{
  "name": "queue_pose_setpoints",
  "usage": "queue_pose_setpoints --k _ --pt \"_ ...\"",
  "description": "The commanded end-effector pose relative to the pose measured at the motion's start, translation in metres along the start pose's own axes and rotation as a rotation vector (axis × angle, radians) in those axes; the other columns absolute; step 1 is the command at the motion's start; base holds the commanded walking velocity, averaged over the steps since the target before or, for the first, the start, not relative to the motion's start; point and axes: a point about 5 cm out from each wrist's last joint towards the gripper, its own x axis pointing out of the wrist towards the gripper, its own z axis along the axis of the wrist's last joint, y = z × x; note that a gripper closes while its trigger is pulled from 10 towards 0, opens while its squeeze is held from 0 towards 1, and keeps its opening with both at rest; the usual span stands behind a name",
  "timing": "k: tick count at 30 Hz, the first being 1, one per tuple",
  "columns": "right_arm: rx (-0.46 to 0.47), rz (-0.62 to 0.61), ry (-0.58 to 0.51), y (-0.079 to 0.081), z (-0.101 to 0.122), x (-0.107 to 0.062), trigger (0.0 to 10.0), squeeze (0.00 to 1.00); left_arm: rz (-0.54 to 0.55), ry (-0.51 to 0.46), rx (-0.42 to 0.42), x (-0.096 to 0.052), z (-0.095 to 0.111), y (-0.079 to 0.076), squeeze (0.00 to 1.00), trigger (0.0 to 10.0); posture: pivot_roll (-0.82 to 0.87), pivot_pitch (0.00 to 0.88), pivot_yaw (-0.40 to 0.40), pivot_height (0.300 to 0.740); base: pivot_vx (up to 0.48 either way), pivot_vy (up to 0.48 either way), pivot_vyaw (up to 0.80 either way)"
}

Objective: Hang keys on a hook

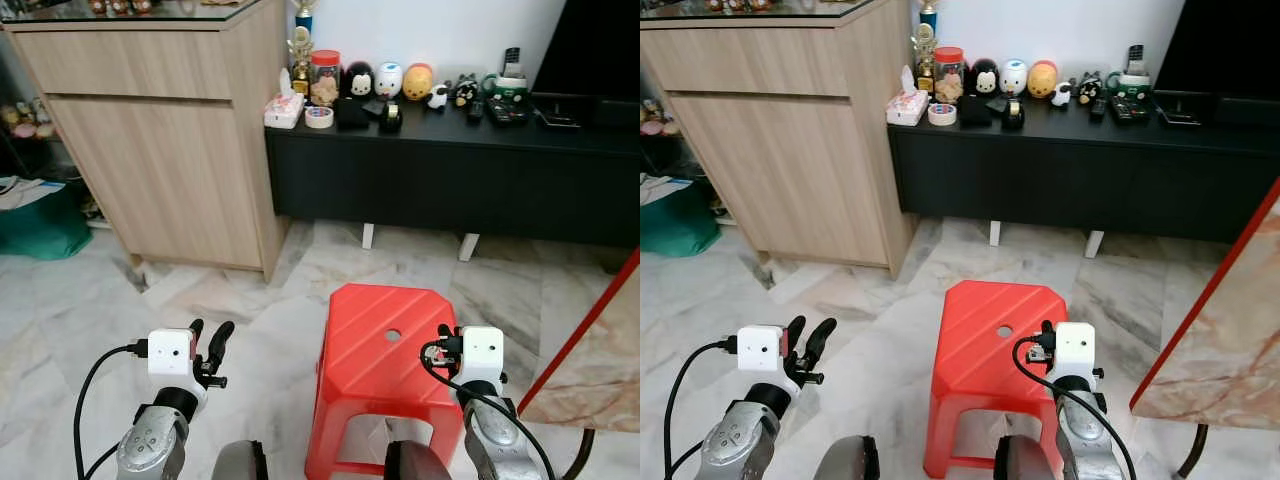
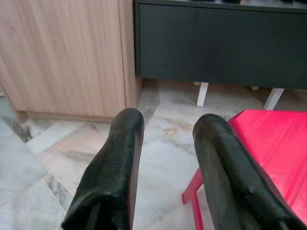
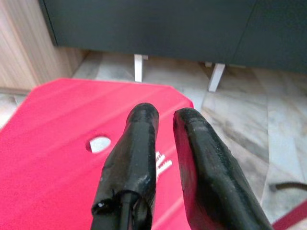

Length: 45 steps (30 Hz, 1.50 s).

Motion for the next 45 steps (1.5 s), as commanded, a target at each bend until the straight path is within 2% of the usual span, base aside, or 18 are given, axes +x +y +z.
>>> queue_pose_setpoints --k 1,4,17,23,37,45 --pt "0.004 -0.001 0.012 -0.0003 0.0014 0.0031 10.0 0.0 -0.004 0.014 -0.004 0.0004 -0.0012 -0.0012 0.0 10.0 0.02 0.004 -0.005 0.582 0.0 0.0 0.0" --pt "-0.002 0.006 -0.02 -0.0001 0.0043 0.0025 10.0 0.0 -0.005 0.015 -0.004 0.0005 -0.0013 -0.0014 0.0 10.0 0.02 0.004 -0.006 0.577 0.0 0.0 0.0" --pt "-0.025 0.045 -0.028 0.0028 0.004 0.0018 10.0 0.0 -0.006 0.013 -0.004 0.0015 -0.001 -0.002 0.0 10.0 0.02 0.0 -0.005 0.577 0.0 0.0 0.0" --pt "-0.008 0.053 -0.036 0.0037 0.0047 0.0016 10.0 0.0 -0.012 0.008 -0.006 0.0029 0.0001 -0.0033 0.0 10.0 0.02 0.0 -0.004 0.577 0.0 0.0 0.8" --pt "-0.017 0.044 -0.027 0.002 0.0032 0.0023 10.0 0.0 -0.02 0.008 -0.008 0.0031 0.0001 -0.0041 0.0 10.0 0.02 0.0 -0.004 0.577 0.0 0.0 0.0" --pt "-0.004 0.026 -0.034 0.0 0.0037 0.0016 10.0 0.0 -0.029 0.009 -0.013 0.0031 -0.0002 -0.0052 0.0 10.0 0.02 0.001 -0.004 0.577 0.0 0.0 0.55"
